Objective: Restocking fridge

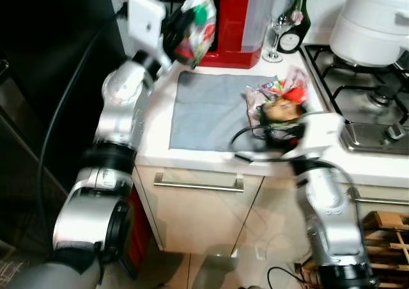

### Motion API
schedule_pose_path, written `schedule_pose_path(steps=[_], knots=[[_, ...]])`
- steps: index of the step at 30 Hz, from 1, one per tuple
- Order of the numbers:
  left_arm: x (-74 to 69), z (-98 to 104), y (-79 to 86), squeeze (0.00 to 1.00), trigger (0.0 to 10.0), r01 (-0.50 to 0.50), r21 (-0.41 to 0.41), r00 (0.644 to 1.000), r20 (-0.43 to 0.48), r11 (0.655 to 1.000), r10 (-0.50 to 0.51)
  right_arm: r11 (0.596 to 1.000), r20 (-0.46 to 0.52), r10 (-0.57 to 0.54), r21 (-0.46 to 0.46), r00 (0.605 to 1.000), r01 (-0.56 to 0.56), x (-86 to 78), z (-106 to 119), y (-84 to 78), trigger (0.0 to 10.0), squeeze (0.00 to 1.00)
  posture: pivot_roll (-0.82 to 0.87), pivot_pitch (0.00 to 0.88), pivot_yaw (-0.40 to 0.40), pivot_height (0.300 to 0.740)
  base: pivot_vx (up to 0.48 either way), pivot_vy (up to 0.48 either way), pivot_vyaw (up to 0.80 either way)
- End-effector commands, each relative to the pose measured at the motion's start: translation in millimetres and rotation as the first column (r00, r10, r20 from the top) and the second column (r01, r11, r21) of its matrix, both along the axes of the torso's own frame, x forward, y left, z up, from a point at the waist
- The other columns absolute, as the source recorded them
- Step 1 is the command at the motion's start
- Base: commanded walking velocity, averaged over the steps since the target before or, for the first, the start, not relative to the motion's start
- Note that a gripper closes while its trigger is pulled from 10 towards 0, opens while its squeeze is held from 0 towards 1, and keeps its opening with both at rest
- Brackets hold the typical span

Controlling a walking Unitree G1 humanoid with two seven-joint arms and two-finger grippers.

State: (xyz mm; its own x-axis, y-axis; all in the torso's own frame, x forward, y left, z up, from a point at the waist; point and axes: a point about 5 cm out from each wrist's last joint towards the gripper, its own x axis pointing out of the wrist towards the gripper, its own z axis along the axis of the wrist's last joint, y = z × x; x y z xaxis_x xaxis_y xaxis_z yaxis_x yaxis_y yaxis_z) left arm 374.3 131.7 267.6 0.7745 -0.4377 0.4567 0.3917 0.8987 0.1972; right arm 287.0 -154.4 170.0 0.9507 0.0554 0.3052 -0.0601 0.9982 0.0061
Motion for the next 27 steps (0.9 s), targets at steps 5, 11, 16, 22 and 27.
schedule_pose_path(steps=[5, 11, 16, 22, 27], knots=[[-19.1, -9, -10.9, 0.0, 10.0, -0.043, 0.001, 0.999, 0.017, 0.999, 0.043, 0.993, 0.045, -0.106, -0.046, 0.993, 0.108, 0.2, 3, -8.2, 10.0, 0.0, -0.06, 0.0, 0.008, 0.74, 0.0, 0.0, 0.0], [-31.2, -23, -17.6, 0.0, 10.0, -0.057, 0.0, 0.998, -0.023, 0.998, 0.057, 0.996, 0.066, -0.073, -0.041, 0.995, 0.075, 0.1, 4, -1.5, 10.0, 0.0, -0.06, 0.0, 0.005, 0.74, 0.0, 0.0, 0.0], [-47.5, -36, -20.8, 0.0, 10.0, -0.097, 0.007, 0.993, -0.06, 0.995, 0.098, 0.997, 0.112, -0.058, -0.045, 0.992, 0.063, -8.0, 10, 4.0, 10.0, 0.0, -0.07, 0.0, 0.014, 0.74, 0.0, 0.0, 0.0], [-59.0, -44, -19.4, 0.0, 10.0, -0.138, -0.014, 0.987, -0.078, 0.99, 0.137, 0.996, 0.113, -0.057, -0.054, 0.992, 0.064, -19.6, 8, 6.2, 10.0, 0.0, -0.07, 0.0, 0.014, 0.74, 0.0, 0.0, 0.0], [-73.9, -52, -18.3, 0.0, 10.0, -0.226, -0.06, 0.971, -0.095, 0.972, 0.219, 0.982, 0.107, -0.176, -0.057, 0.979, 0.183, -21.6, 6, -14.2, 10.0, 0.0, -0.07, 0.0, 0.016, 0.74, 0.0, 0.0, 0.0]])
